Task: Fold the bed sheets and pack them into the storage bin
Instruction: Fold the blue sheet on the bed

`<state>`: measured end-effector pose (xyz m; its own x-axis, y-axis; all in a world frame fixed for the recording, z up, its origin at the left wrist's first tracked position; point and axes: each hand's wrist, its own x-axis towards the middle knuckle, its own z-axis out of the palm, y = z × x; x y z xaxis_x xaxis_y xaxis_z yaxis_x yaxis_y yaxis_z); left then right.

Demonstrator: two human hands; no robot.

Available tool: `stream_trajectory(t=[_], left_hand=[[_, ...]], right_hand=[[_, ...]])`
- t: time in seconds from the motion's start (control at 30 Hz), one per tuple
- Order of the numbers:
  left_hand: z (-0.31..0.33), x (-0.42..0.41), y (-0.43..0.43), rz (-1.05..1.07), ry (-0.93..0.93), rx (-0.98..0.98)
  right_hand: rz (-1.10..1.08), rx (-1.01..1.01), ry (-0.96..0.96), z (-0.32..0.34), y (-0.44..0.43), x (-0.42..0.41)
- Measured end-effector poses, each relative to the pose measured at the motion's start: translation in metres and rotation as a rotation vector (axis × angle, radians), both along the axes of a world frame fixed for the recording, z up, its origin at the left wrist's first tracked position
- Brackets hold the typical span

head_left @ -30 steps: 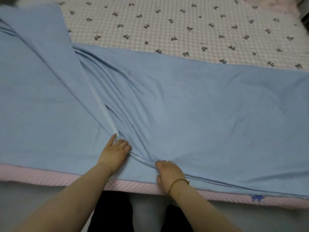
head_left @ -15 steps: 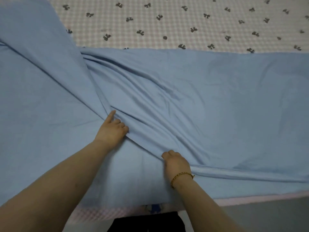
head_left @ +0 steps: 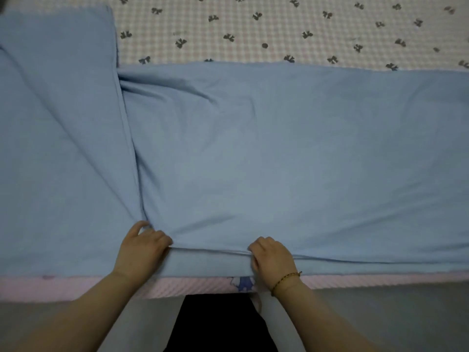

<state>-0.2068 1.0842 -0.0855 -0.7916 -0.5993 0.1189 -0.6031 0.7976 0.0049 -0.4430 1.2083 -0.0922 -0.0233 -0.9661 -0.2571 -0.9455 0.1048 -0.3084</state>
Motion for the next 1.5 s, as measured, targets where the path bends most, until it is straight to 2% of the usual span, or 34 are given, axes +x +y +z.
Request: stream_trajectory(t=[0.1,0.23,0.3,0.47,0.57,0.67,0.77,0.8,0.87,0.93,1.03,1.13,1.23,1.33,1.43,1.5], left_hand=[[-0.014,-0.001,0.007,0.036,-0.079,0.032],[-0.009,0.001,0.007,0.049,-0.081,0.044],[-0.007,0.008,0.017,0.039,-0.038,0.021],[-0.014,0.013,0.029,-0.032,-0.167,-0.043],[-0.012,0.018,0.008,-0.034,-0.182,-0.073],[-0.007,0.036,-0.013,-0.074,-0.181,-0.098],[-0.007,0.059,-0.046,-0.148,-0.244,-0.112],[-0.006,0.071,-0.064,-0.172,-0.273,-0.122],[-0.002,0.091,-0.096,-0.248,-0.310,-0.171],[0.003,0.113,-0.139,-0.335,-0.319,-0.173],[0.007,0.131,-0.185,-0.473,-0.337,-0.216],[-0.005,0.140,-0.219,-0.578,-0.424,-0.145],[-0.010,0.132,-0.243,-0.620,-0.453,-0.139],[-0.011,0.122,-0.260,-0.670,-0.387,-0.173],[-0.004,0.128,-0.275,-0.704,-0.408,-0.173],[-0.006,0.134,-0.285,-0.690,-0.368,-0.157]], right_hand=[[0.023,0.058,-0.009,-0.008,0.000,0.003],[0.036,-0.114,-0.021,0.001,0.001,0.000],[0.049,-0.126,-0.025,-0.002,0.009,0.002],[0.057,0.106,0.032,-0.010,0.012,0.013],[0.100,0.163,0.051,-0.003,0.004,0.019],[0.070,0.292,-0.025,0.005,0.000,0.033],[0.062,0.268,-0.105,0.011,-0.024,0.069],[0.031,0.253,-0.147,0.011,-0.043,0.087],[0.020,0.349,-0.214,0.016,-0.076,0.124],[-0.087,0.419,-0.294,0.020,-0.121,0.171],[-0.200,0.357,-0.331,0.022,-0.176,0.223],[-0.297,0.322,-0.279,0.016,-0.213,0.261],[-0.382,0.264,-0.206,0.011,-0.220,0.277],[-0.420,0.143,-0.128,0.004,-0.214,0.281],[-0.459,-0.015,-0.101,0.004,-0.216,0.292],[-0.405,-0.105,-0.027,0.008,-0.220,0.297]])
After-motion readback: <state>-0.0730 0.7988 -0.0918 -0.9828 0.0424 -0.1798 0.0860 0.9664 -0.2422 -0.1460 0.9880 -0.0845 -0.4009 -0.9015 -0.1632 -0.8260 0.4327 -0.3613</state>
